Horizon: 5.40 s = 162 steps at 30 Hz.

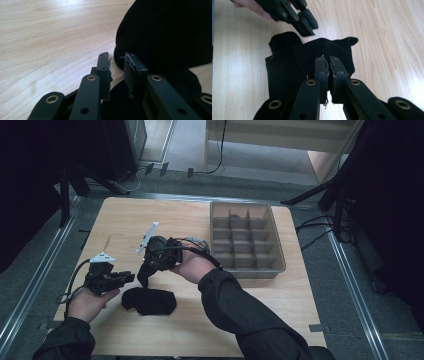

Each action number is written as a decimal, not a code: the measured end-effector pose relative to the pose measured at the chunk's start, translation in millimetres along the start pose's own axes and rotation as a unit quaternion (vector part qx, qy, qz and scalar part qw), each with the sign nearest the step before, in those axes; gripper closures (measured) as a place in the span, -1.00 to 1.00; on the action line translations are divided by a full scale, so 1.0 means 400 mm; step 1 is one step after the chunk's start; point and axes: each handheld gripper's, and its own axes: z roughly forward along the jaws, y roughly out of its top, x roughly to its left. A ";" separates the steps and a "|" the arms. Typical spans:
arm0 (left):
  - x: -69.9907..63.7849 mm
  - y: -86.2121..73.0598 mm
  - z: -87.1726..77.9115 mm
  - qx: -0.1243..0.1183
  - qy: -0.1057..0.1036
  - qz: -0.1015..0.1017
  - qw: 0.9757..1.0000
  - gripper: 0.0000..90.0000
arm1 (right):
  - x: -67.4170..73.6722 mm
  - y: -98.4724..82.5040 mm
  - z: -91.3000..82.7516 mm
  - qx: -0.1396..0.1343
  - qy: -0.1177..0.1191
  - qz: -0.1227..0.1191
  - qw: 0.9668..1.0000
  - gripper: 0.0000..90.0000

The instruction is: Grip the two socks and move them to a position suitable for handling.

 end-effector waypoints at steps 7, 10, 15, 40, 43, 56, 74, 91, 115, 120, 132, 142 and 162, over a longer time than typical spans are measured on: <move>-0.043 0.028 0.029 -0.014 -0.022 0.014 1.000 0.61 | 0.005 0.017 -0.020 -0.013 0.001 -0.005 1.000 0.90; -0.055 0.033 0.042 -0.009 -0.029 0.020 0.999 0.60 | 0.008 0.021 -0.018 -0.014 0.002 -0.005 1.000 0.90; -0.050 0.026 0.068 0.016 -0.024 0.023 0.999 0.59 | 0.011 0.012 0.026 -0.003 0.010 0.004 1.000 0.90; 0.111 -0.023 -0.091 -0.003 0.071 -0.043 0.997 0.34 | 0.009 0.031 0.096 -0.038 0.032 0.041 0.998 0.48; 0.118 -0.027 -0.104 -0.010 0.073 -0.043 0.996 0.31 | 0.001 0.020 0.097 -0.040 0.031 0.046 0.998 0.48; 0.133 -0.042 -0.093 0.006 0.056 -0.038 0.998 0.23 | -0.014 -0.049 0.133 -0.069 0.030 0.073 0.994 0.50; 0.172 -0.057 -0.030 0.030 0.044 -0.037 0.998 0.24 | -0.068 -0.097 0.280 -0.086 0.021 0.137 0.987 0.44; 0.191 -0.077 -0.039 0.037 0.043 -0.041 0.998 0.23 | -0.073 -0.113 0.345 -0.052 0.023 0.149 0.987 0.43; 0.175 -0.050 -0.018 0.064 0.018 -0.045 0.997 0.96 | -0.046 -0.120 0.328 -0.056 0.028 0.136 0.989 0.90; 0.162 -0.029 -0.041 0.030 0.015 -0.043 0.999 0.96 | -0.043 -0.126 0.285 -0.076 0.016 0.133 0.988 0.90; 0.081 0.033 -0.012 0.002 -0.003 0.013 1.000 0.96 | -0.011 -0.206 0.193 -0.099 -0.011 0.142 0.985 0.80; 0.085 0.042 0.051 0.043 -0.005 0.023 0.999 0.96 | -0.021 -0.250 0.188 -0.088 -0.006 0.167 0.982 0.45; 0.094 0.045 0.054 0.047 -0.017 0.014 0.999 0.95 | -0.083 -0.196 0.301 -0.090 0.012 0.203 0.975 0.41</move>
